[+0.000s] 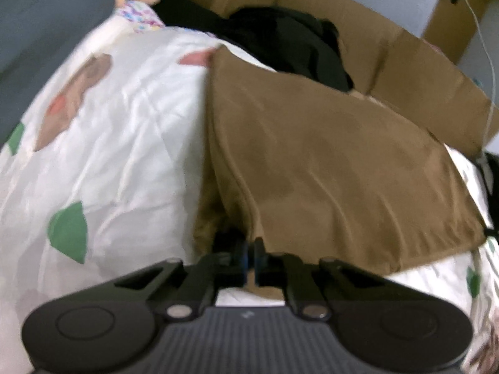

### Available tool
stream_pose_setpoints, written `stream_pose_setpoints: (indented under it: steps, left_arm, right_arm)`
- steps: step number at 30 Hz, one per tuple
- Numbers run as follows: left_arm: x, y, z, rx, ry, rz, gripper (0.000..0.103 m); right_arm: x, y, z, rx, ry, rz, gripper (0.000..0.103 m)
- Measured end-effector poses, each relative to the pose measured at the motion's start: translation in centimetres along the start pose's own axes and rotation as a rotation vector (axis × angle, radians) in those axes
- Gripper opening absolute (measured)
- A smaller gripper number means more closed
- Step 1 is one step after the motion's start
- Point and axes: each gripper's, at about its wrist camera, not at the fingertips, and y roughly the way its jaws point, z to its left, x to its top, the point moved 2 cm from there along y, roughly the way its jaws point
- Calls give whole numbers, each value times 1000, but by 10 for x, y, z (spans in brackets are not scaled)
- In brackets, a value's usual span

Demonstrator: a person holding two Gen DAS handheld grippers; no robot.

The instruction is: Fold clothes

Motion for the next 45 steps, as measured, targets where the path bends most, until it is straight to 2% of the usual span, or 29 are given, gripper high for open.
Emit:
stream_pose_setpoints:
  steps: [5,10,11,15,16,18,20,22,25,30,39,40,41,42,43,44,45]
  left_arm:
    - [7,-8,16,25,-65,-25,3]
    - [1,-5,22,52,-78,-6,3]
    - [0,-5,22,52,-80,-4,4]
    - [-1,-7,18,60,-97,3,19]
    - [0,-9,16,58,-93,-5,25]
    - [1,-13,15,53,-92,-11,26]
    - [2,-16,13,50,-89,-16,27]
    - [3,-21,12,43,-80,-25,32]
    - [2,-23,9,38,-56,-23,34]
    - [-10,-20,7,33,-8,-3,34]
    - [-23,-13,10,17,-6,-21,38]
    - [-24,-12,10,19,1,-24,38]
    - [-25,-12,10,20,3,-24,37]
    - [-26,-9,11,19,-3,-16,32]
    - [-27,-7,13,16,-10,-6,11]
    - [-28,-4,14,26,-9,10,7]
    - [-29,-1,14,57,1,23,7]
  right_arm:
    - [2,-1,-5,-12,1,-3,1]
    - [1,-3,-20,-79,49,-10,0]
    - [0,-4,-22,-72,57,-7,0]
    - [0,-11,-24,-26,78,-13,4]
    - [0,-12,-23,-18,79,-13,7]
    - [0,-13,-21,-13,76,-13,13]
    - [-1,-15,-19,-10,66,-17,26]
    - [-3,-17,-17,4,62,-28,36]
    - [-8,-14,-16,9,53,-18,39]
    - [-20,-3,-14,3,23,25,39]
    - [-18,5,-9,27,1,1,39]
    - [-18,7,-7,33,-14,2,38]
    - [-18,8,-6,35,-22,6,32]
    - [-19,11,-3,33,-43,20,26]
    - [-19,12,-2,25,-54,31,14]
    - [-20,14,-1,18,-67,42,11]
    - [-20,14,1,10,-87,51,10]
